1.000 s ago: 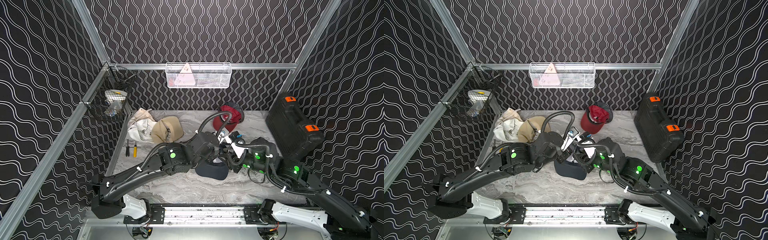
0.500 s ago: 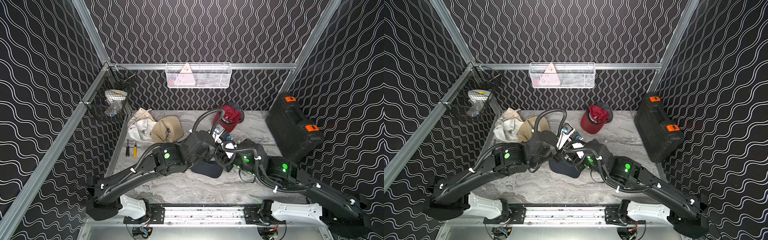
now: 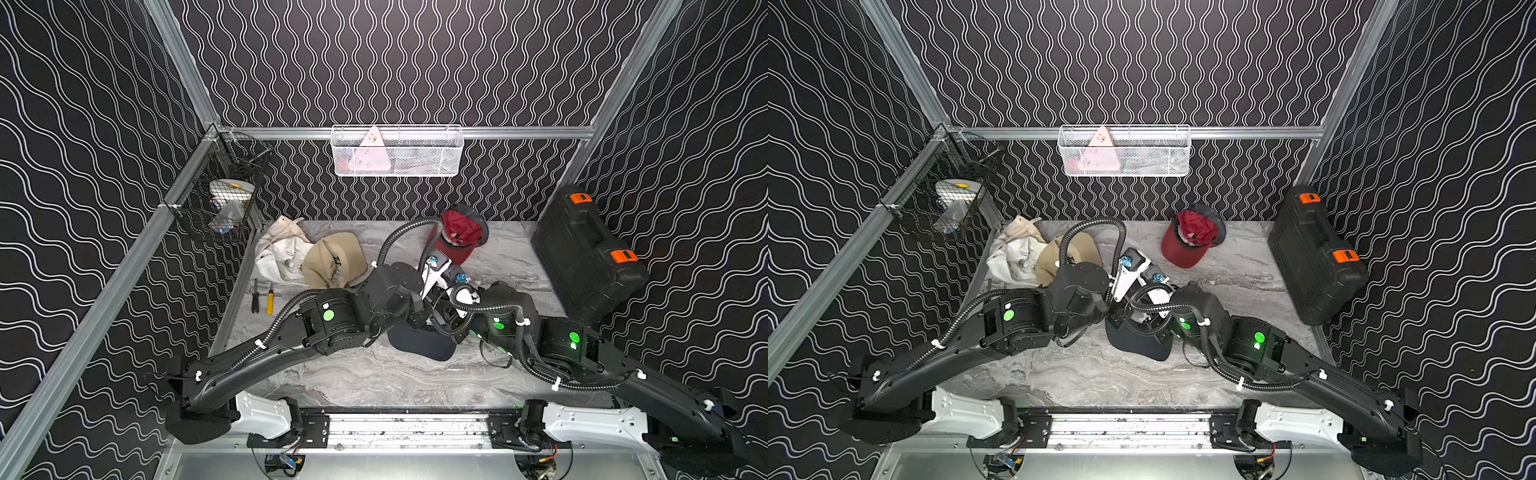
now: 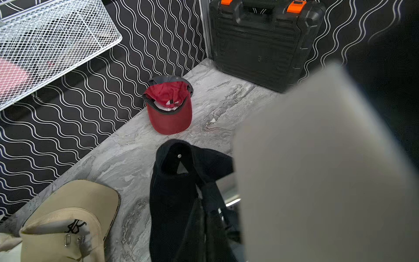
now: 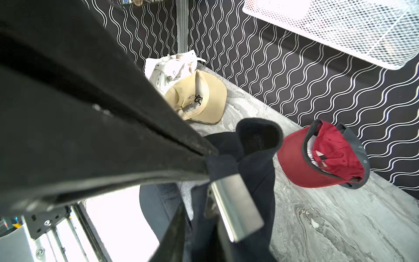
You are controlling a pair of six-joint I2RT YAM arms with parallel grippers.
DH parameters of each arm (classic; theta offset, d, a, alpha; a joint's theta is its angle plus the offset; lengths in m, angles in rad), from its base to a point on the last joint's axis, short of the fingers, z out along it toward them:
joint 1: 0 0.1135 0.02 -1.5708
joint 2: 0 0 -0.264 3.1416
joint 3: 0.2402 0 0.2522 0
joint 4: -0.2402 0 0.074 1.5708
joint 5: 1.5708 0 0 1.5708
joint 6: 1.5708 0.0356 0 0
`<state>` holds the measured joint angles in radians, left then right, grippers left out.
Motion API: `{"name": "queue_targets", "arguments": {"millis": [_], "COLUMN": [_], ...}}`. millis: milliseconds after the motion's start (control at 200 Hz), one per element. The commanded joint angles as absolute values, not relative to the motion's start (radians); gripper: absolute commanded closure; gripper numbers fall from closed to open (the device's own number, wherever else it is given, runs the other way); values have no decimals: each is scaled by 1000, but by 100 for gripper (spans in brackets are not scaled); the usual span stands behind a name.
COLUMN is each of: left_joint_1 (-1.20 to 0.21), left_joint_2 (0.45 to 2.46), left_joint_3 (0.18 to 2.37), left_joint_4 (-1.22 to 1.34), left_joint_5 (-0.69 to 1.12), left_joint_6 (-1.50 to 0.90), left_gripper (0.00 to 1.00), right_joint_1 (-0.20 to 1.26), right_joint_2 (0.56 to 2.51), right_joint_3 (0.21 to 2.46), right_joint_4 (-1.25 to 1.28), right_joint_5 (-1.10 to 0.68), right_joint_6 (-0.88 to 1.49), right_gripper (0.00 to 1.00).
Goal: Open the adjustable buckle of the baseball cap
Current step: Open the adjustable buckle on the baseball cap.
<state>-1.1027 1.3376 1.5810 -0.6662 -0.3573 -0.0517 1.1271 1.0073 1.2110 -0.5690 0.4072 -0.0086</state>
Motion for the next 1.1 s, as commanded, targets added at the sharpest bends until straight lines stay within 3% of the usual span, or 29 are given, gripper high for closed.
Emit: {"name": "queue_targets", "arguments": {"millis": [0, 135, 1096], "left_joint_1": [-1106, -1106, -1107], "left_joint_2": [1337, 1336, 1306], "left_joint_3": [1569, 1566, 1516], "left_joint_4": [-745, -743, -733], "left_joint_5": [-293, -269, -216], "left_joint_6": [-40, -40, -67], "left_gripper": [100, 100, 100], "right_joint_1": [1126, 1126, 1126], "right_joint_2": [983, 959, 823], "right_joint_3": [1204, 1189, 1149], "right_joint_4": [-390, -371, -349], "right_joint_5": [460, 451, 597], "right_joint_6": [2, 5, 148], "right_gripper": [84, 91, 100]}}
